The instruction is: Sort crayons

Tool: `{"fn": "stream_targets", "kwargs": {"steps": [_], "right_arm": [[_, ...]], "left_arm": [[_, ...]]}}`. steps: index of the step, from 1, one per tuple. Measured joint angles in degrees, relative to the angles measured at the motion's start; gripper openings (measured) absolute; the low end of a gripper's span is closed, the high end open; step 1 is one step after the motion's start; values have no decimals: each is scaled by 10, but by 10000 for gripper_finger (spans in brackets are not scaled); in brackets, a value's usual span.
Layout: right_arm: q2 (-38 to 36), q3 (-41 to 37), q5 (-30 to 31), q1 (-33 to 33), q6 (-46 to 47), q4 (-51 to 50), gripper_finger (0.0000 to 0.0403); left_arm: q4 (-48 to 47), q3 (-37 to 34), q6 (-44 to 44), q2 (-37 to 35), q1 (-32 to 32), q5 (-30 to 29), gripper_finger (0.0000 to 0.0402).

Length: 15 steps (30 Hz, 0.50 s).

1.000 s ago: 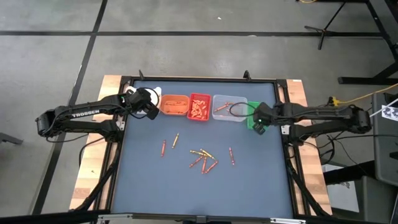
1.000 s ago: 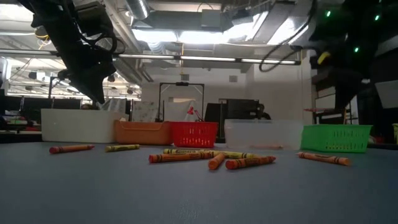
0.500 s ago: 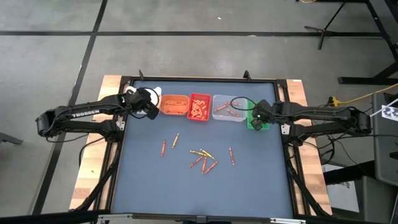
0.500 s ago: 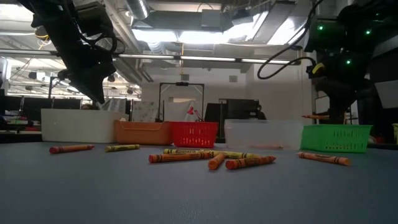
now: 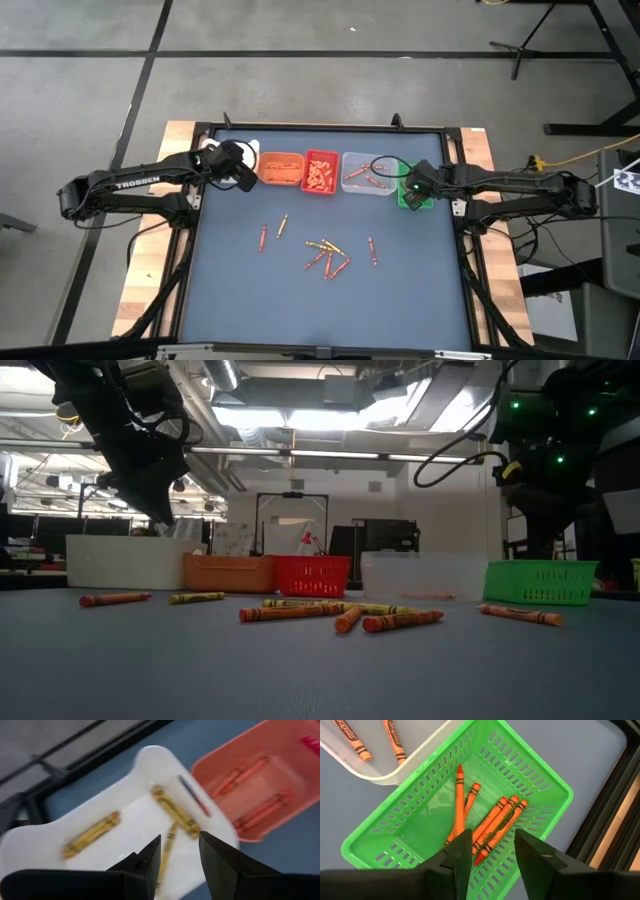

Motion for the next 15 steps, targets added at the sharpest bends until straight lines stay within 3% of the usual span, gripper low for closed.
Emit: {"fn": "stream_targets", "kwargs": {"steps": [8, 15], "right_arm": [[0, 0, 0, 0, 0, 0, 146], [0, 0, 0, 1, 0, 0, 145]], "left_arm": [[68, 0, 2, 0, -12, 147, 117], [106, 0, -23, 0, -75, 166, 117]]}}
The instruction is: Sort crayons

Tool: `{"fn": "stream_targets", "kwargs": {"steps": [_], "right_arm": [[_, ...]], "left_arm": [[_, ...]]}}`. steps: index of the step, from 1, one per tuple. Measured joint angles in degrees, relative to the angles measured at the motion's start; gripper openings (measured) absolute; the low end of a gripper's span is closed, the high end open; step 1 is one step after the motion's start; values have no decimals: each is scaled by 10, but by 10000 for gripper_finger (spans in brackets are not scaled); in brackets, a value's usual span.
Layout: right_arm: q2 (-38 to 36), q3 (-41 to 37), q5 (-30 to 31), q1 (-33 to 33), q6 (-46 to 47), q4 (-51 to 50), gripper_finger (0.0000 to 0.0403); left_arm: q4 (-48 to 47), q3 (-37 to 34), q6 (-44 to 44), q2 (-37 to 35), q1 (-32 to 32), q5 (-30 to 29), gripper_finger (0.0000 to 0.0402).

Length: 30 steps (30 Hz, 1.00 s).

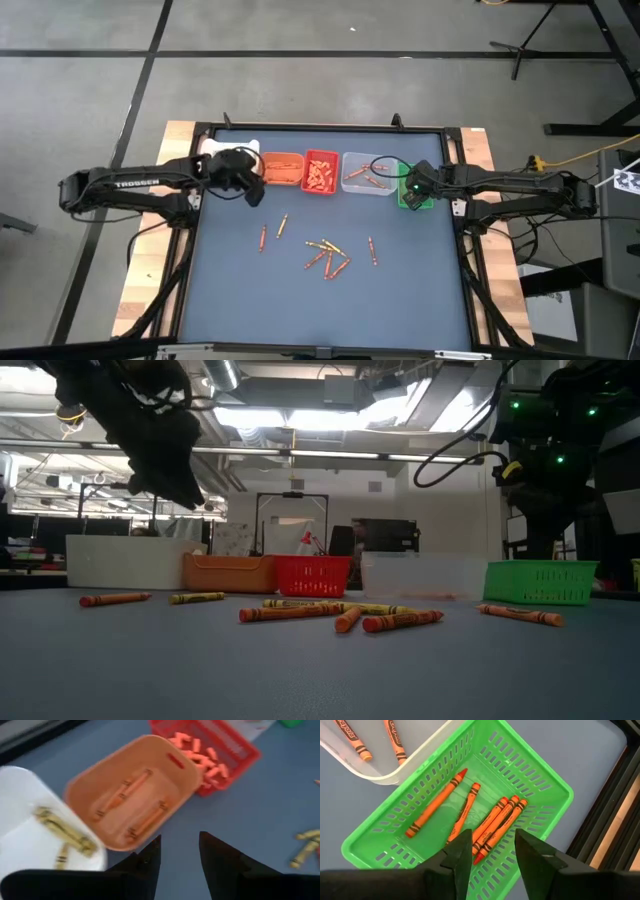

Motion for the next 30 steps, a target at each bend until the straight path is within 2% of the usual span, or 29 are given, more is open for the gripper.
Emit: {"fn": "stream_targets", "kwargs": {"steps": [8, 17, 21, 26, 30], "right_arm": [[0, 0, 0, 0, 0, 0, 145], [0, 0, 0, 0, 0, 0, 145], [0, 0, 0, 0, 0, 0, 145], [0, 0, 0, 0, 0, 0, 145], [0, 0, 0, 0, 0, 0, 145]], "left_arm": [[10, 0, -82, 21, -120, -2, 117], [125, 0, -111, 134, -242, -18, 117], [163, 0, -111, 195, -275, -60, 117], [163, 0, -112, 261, -297, -121, 117], [172, 0, -113, 304, -301, -133, 117]]}}
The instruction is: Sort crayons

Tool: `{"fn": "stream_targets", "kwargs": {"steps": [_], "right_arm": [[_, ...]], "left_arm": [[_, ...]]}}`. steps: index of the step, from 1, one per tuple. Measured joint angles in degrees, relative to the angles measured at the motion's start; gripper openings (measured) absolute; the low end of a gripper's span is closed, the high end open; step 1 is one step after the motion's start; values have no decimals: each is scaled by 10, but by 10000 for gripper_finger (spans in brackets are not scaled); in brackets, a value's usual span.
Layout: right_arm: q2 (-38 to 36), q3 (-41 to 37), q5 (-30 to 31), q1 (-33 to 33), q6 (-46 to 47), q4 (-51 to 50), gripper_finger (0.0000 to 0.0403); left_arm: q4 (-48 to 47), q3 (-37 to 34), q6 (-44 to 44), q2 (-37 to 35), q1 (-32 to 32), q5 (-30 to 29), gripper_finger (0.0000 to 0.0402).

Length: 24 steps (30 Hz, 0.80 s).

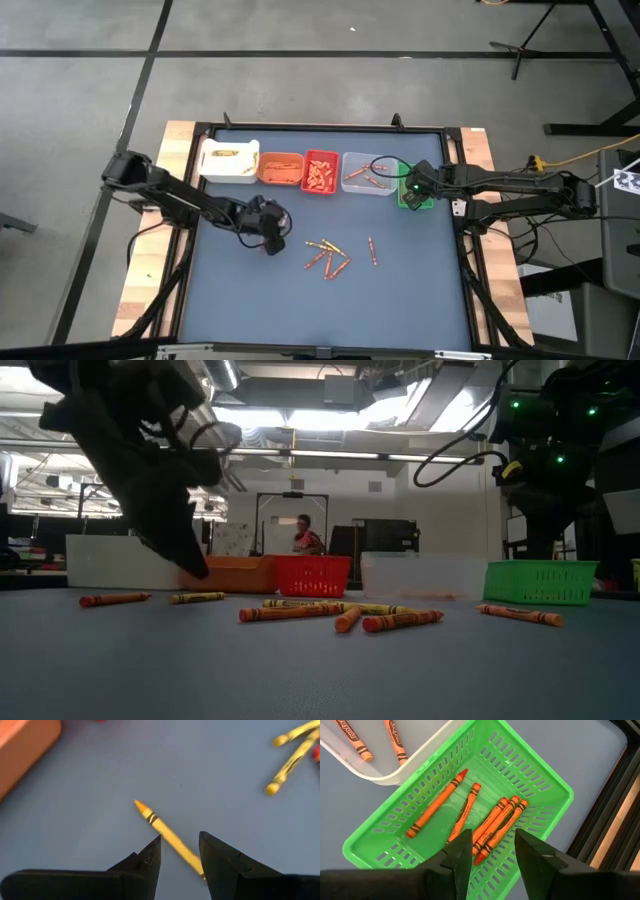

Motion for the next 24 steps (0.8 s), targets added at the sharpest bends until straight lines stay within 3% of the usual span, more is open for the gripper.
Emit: {"fn": "stream_targets", "kwargs": {"steps": [10, 24], "right_arm": [[0, 0, 0, 0, 0, 0, 145], [0, 0, 0, 0, 0, 0, 145]], "left_arm": [[58, 0, 1, 64, 0, -14, 117], [53, 0, 0, 67, 0, -14, 115]]}}
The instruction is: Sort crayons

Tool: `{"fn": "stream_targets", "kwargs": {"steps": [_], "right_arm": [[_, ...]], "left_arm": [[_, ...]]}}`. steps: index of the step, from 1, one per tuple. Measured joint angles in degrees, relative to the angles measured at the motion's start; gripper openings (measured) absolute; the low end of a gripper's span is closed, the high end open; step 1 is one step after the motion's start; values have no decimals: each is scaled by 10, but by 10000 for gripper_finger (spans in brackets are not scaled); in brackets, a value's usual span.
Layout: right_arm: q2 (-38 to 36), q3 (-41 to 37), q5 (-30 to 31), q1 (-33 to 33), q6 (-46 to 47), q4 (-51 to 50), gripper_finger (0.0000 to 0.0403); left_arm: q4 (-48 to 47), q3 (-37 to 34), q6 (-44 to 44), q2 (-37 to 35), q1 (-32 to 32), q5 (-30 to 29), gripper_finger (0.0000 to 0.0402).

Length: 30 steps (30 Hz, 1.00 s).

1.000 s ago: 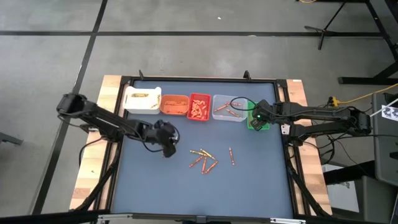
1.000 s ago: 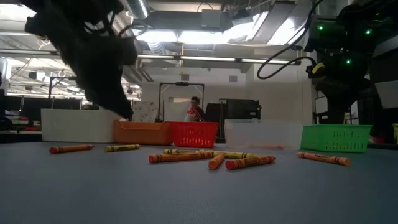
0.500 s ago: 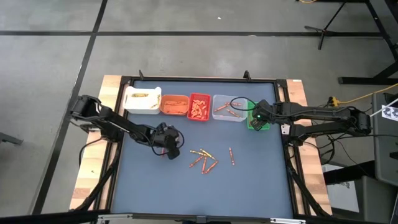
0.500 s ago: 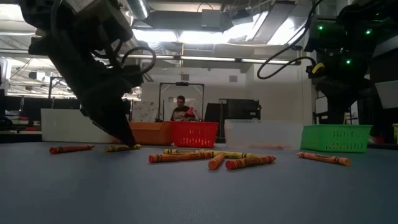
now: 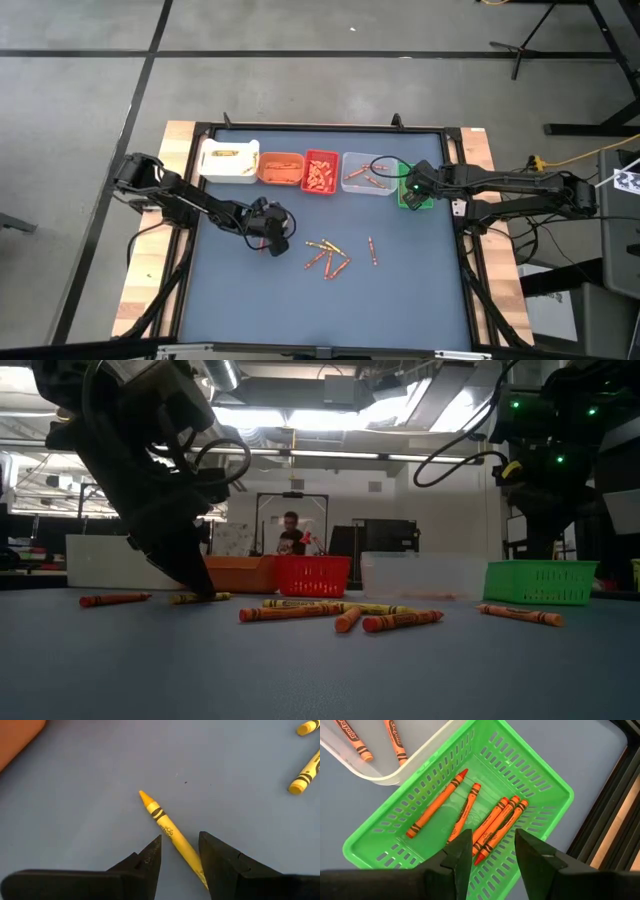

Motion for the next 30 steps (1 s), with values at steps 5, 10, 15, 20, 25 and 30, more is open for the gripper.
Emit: {"fn": "stream_targets", "kwargs": {"steps": [5, 10, 15, 20, 25, 30], "right_arm": [[0, 0, 0, 0, 0, 0, 145], [0, 0, 0, 0, 0, 0, 145], [0, 0, 0, 0, 0, 0, 145], [0, 0, 0, 0, 0, 0, 145], [0, 0, 0, 0, 0, 0, 145], [0, 0, -21, 0, 0, 0, 145]], "left_arm": [[-6, 0, 0, 0, 0, 3, 92], [-7, 0, 0, 0, 0, 5, 53], [-7, 0, 0, 0, 0, 5, 19], [-8, 0, 0, 0, 0, 4, 4], [-8, 0, 1, 0, 0, 4, 4], [-8, 0, 1, 0, 0, 4, 4]]}}
